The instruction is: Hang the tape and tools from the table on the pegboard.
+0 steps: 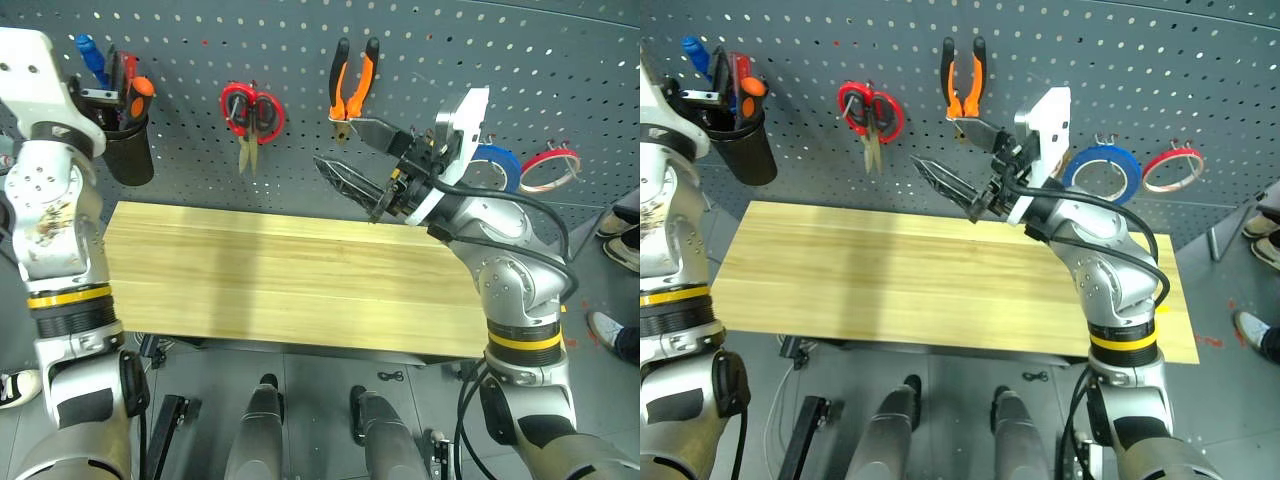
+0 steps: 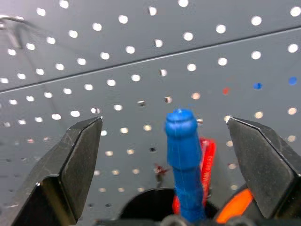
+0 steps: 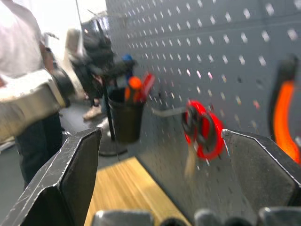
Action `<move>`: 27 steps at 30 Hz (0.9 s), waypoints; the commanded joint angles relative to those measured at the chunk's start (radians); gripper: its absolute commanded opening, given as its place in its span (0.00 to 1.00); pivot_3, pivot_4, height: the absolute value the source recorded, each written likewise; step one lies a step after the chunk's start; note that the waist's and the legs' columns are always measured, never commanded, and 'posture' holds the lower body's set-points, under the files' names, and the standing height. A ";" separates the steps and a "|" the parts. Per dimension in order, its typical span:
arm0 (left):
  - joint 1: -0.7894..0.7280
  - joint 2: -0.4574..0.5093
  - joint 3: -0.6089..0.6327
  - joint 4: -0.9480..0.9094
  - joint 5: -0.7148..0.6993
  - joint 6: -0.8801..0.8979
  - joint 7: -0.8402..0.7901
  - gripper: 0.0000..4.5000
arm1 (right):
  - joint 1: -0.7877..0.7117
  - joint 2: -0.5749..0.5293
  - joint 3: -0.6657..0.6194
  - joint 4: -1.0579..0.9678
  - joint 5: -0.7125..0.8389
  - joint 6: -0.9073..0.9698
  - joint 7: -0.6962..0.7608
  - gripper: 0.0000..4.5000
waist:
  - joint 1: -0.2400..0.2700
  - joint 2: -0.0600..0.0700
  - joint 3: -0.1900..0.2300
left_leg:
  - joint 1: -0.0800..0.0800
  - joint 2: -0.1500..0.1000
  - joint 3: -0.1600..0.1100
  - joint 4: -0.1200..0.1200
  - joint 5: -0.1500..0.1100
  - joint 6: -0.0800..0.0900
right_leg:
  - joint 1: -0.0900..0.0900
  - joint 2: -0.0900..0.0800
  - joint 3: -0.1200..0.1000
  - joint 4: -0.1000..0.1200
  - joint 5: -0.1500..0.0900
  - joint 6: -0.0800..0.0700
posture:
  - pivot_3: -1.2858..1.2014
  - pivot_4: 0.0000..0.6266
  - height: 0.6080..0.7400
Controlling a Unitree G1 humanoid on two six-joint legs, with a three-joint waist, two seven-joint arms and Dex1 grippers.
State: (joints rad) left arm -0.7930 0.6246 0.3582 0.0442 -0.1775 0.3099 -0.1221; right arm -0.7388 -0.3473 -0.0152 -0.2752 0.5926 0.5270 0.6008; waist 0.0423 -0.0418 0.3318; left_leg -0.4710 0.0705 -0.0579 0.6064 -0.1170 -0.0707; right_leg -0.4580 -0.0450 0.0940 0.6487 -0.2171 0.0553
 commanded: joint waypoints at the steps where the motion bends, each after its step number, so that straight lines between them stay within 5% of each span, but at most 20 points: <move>1: 0.066 0.037 0.045 -0.130 -0.056 0.087 -0.050 1.00 | 0.003 -0.027 -0.025 -0.058 0.015 -0.001 0.014 1.00 | -0.002 0.000 0.000 | 0.000 0.000 0.000 0.000 0.000 0.000 | 0.000 0.000 0.000 0.000 0.000 0.000 | 0.59 0.45 1.00; 13: 0.475 0.263 0.106 -0.357 -0.447 0.508 -0.523 1.00 | 0.243 -0.321 -0.052 -0.171 0.017 0.072 0.162 1.00 | -0.001 0.000 0.000 | 0.001 0.000 0.001 0.000 0.000 0.000 | 0.001 0.000 0.001 -0.001 -0.002 0.002 | 0.59 0.49 1.00; 20: 0.653 0.330 -0.130 -0.362 -0.336 0.367 -0.735 1.00 | 0.498 -0.451 0.003 -0.123 -0.174 0.030 0.156 1.00 | 0.003 0.000 0.000 | 0.002 0.001 0.002 0.000 0.000 0.000 | 0.001 -0.001 0.002 -0.002 -0.005 0.006 | 0.58 0.51 1.00; 27: 0.633 0.225 -0.330 -0.167 -0.141 0.116 -0.738 1.00 | 0.649 -0.444 0.007 0.000 -0.324 -0.065 0.108 1.00 | -0.004 0.001 -0.001 | 0.003 0.001 0.004 0.001 0.000 0.001 | 0.001 0.000 0.003 -0.001 -0.005 0.006 | 0.57 0.49 1.00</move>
State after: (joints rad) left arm -0.1648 0.8639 0.0608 -0.1553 -0.3648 0.4916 -0.8645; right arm -0.1001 -0.7983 0.0161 -0.2725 0.2844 0.5014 0.7190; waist 0.0380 -0.0408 0.3313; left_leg -0.4683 0.0711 -0.0543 0.6079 -0.1166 -0.0700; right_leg -0.4571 -0.0454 0.0971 0.6474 -0.2220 0.0617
